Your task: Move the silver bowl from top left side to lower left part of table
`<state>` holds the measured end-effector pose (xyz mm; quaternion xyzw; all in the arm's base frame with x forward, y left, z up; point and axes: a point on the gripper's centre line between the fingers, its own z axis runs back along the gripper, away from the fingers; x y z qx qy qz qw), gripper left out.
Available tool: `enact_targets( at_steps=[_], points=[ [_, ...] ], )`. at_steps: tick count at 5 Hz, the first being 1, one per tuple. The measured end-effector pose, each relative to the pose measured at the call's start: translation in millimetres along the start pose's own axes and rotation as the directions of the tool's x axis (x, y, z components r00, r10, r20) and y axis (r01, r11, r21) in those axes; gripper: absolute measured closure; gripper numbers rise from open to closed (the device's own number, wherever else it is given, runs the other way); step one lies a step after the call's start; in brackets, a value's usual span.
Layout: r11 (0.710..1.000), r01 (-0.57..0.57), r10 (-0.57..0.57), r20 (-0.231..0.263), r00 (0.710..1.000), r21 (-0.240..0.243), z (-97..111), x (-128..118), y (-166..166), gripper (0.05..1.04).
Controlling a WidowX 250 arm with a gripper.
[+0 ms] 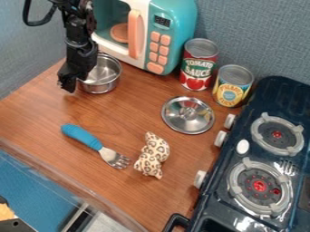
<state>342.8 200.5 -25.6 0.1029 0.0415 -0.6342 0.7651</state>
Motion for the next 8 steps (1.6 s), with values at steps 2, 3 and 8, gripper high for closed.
enact_targets(
  at_steps=[2, 3, 8],
  points=[
    [1.000, 0.002, -0.002, 0.017, 1.000, -0.005, -4, 5, -5, 0.930],
    [1.000, -0.008, 0.007, 0.032, 0.999, 0.008, 0, 6, -5, 1.005],
    [0.993, -0.117, 0.119, 0.102, 0.988, -0.025, 28, -55, -99, 1.016]
  ],
)
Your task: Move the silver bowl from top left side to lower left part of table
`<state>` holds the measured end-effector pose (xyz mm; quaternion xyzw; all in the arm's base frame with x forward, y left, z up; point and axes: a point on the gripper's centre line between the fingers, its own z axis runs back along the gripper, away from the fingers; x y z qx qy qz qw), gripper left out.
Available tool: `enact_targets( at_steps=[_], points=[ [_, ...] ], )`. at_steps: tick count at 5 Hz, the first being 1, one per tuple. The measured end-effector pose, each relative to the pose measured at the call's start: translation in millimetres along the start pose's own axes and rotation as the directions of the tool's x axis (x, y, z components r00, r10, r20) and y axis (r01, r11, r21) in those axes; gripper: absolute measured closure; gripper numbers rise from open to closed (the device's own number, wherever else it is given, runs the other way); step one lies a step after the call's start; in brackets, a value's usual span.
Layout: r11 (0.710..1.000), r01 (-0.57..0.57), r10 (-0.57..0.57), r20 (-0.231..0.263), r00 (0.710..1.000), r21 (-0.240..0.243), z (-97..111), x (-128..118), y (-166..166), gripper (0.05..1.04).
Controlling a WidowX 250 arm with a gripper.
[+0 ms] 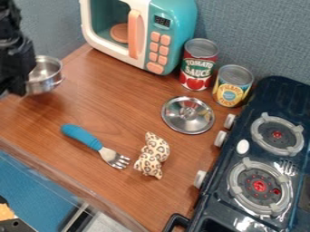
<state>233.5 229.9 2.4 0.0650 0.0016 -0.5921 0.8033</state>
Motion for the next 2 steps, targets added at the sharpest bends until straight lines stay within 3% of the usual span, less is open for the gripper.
enact_targets(
  at_steps=[1, 2],
  points=[
    [0.997, 0.074, -0.074, -0.037, 0.997, -0.011, -16, 2, -23, 1.016],
    [0.994, 0.107, -0.107, -0.038, 0.994, -0.012, -22, -1, -36, 1.016]
  ],
)
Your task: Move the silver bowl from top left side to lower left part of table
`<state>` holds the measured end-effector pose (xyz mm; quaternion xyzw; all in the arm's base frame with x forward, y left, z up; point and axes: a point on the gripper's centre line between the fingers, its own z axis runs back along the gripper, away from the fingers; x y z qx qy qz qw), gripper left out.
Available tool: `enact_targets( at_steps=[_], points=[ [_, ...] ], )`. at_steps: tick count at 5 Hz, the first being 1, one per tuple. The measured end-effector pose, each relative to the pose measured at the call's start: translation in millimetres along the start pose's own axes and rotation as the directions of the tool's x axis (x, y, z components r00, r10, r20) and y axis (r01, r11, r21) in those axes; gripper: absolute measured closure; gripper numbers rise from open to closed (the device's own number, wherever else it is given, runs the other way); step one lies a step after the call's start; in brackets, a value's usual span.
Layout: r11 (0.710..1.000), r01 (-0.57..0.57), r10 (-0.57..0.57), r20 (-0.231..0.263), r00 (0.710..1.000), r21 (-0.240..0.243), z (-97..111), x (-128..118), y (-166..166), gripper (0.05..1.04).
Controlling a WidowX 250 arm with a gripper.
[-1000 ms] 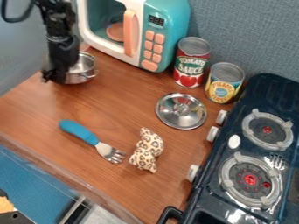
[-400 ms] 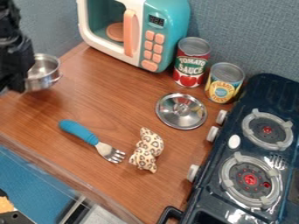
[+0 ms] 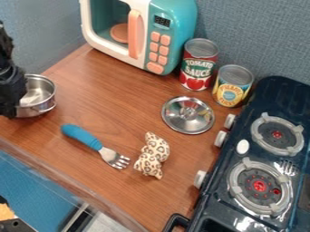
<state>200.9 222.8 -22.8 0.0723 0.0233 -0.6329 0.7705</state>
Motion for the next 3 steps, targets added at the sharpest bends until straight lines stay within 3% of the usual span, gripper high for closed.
enact_targets(
  at_steps=[2, 3],
  points=[
    [0.997, 0.083, -0.083, 0.012, 0.997, -0.003, -1, 6, -18, 0.990],
    [0.992, 0.122, -0.122, 0.006, 0.992, -0.022, -4, 8, -26, 0.820]
  ],
)
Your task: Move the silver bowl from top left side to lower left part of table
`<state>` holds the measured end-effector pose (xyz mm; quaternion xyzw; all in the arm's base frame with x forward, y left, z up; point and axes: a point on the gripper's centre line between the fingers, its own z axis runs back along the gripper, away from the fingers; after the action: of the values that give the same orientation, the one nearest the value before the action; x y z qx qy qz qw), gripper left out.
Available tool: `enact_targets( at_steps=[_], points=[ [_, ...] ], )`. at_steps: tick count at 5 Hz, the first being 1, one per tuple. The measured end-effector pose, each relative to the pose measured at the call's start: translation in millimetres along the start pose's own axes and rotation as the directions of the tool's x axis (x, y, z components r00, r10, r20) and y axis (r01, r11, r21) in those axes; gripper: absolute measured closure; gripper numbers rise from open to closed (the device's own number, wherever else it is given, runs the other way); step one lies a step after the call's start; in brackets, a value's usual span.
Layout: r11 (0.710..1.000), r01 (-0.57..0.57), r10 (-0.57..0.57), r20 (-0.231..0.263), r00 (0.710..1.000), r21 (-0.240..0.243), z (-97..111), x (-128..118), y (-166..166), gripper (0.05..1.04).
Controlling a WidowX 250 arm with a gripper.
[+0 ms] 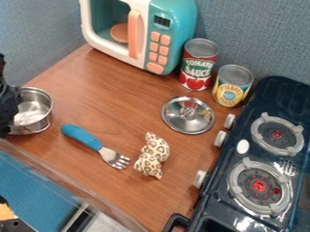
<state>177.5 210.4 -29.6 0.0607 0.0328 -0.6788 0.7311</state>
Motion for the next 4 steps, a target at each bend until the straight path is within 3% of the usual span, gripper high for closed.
enact_targets(
  at_steps=[2, 3, 4],
  points=[
    [1.000, 0.005, -0.005, -0.017, 1.000, -0.001, 2, -5, 2, 0.262],
    [1.000, 0.007, -0.007, 0.001, 1.000, 0.022, 10, -3, 6, 0.085],
    [0.997, 0.021, -0.022, 0.011, 1.000, 0.079, 27, -3, 12, 0.083]
  ],
)
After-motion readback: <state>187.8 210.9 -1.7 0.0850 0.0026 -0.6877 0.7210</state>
